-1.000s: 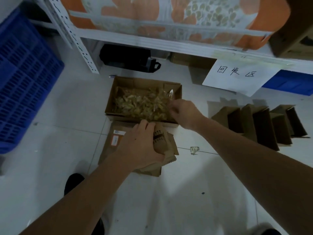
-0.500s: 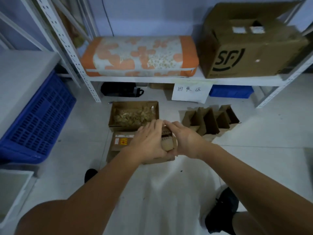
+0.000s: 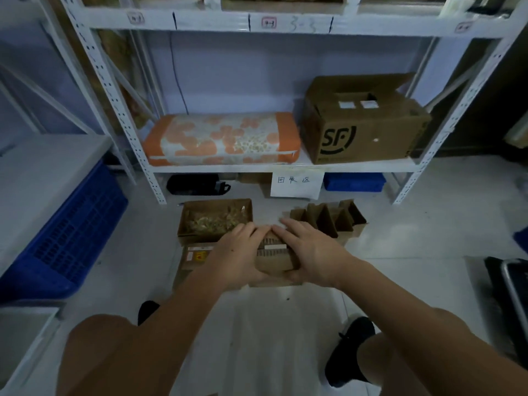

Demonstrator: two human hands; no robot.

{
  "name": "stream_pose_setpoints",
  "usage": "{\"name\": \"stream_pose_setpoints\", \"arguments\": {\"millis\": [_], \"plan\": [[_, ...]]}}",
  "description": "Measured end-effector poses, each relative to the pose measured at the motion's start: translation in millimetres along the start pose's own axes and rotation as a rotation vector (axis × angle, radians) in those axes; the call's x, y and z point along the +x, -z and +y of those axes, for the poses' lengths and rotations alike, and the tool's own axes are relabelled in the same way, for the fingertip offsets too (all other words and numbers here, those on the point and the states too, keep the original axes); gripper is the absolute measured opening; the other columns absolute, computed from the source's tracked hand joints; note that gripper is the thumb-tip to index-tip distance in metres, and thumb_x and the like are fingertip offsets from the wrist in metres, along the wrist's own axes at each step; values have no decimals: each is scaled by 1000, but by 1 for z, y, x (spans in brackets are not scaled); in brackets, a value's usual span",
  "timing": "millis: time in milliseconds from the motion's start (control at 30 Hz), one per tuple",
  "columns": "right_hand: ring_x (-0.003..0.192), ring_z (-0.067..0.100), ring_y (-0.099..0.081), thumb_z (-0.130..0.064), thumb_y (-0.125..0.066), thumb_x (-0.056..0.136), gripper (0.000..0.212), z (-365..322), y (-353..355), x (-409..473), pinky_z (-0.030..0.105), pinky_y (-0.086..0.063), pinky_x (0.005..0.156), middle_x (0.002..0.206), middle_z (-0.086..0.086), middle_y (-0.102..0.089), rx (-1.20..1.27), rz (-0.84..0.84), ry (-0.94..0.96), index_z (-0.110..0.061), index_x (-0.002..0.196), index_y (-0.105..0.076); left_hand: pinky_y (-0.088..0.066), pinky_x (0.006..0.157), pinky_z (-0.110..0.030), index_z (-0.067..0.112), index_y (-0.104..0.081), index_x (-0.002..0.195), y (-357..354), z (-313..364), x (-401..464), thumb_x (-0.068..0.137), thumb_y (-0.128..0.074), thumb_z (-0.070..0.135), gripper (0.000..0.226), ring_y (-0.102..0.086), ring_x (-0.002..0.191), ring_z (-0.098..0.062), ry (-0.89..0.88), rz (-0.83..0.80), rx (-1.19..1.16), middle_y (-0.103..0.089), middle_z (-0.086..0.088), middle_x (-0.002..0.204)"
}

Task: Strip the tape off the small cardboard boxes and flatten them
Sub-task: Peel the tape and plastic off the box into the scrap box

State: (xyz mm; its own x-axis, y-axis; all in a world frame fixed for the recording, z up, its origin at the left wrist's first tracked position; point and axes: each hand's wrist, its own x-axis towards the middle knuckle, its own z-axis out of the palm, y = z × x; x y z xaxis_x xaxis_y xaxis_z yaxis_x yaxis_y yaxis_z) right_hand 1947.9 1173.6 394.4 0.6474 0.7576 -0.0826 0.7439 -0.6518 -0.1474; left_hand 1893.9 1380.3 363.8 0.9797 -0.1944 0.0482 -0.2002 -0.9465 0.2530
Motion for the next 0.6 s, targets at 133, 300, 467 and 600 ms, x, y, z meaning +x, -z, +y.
{"name": "stream_pose_setpoints", "arguments": {"millis": [133, 300, 467, 600], "plan": [[145, 18, -22, -52, -76, 81, 108, 2, -4, -12, 35, -30, 118, 162, -2, -23, 107, -30, -27, -29, 162, -8, -42, 104, -32, 34, -32, 156, 4, 6, -10, 75, -74, 67, 98, -44, 125, -13, -36, 31, -4, -46, 12, 139], [147, 21, -18, -50, -79, 78, 108, 9, -7, -25, 44, -29, 121, 163, -5, -18, 180, -20, -55, -36, 160, -10, -43, 106, -36, 33, -30, 158, 5, 10, -18, 73, -75, 70, 103, -41, 129, -11, -10, 26, -70, -44, 13, 142], [140, 19, -27, -49, -76, 82, 104, 9, -6, -25, 43, -37, 117, 160, -8, -20, 173, -35, -69, -37, 160, -8, -32, 118, -36, 31, -28, 160, -2, 9, -21, 76, -74, 68, 102, -35, 139, -11, -38, 88, -38, -39, 13, 151], [142, 19, -28, -45, -81, 79, 107, 10, -6, -20, 44, -36, 118, 161, -8, -24, 206, -20, -124, -32, 160, -13, -4, 129, -34, 25, -27, 162, -12, 4, -22, 83, -71, 66, 99, -24, 153, -15, -104, 151, 70, -31, 6, 165]]}}
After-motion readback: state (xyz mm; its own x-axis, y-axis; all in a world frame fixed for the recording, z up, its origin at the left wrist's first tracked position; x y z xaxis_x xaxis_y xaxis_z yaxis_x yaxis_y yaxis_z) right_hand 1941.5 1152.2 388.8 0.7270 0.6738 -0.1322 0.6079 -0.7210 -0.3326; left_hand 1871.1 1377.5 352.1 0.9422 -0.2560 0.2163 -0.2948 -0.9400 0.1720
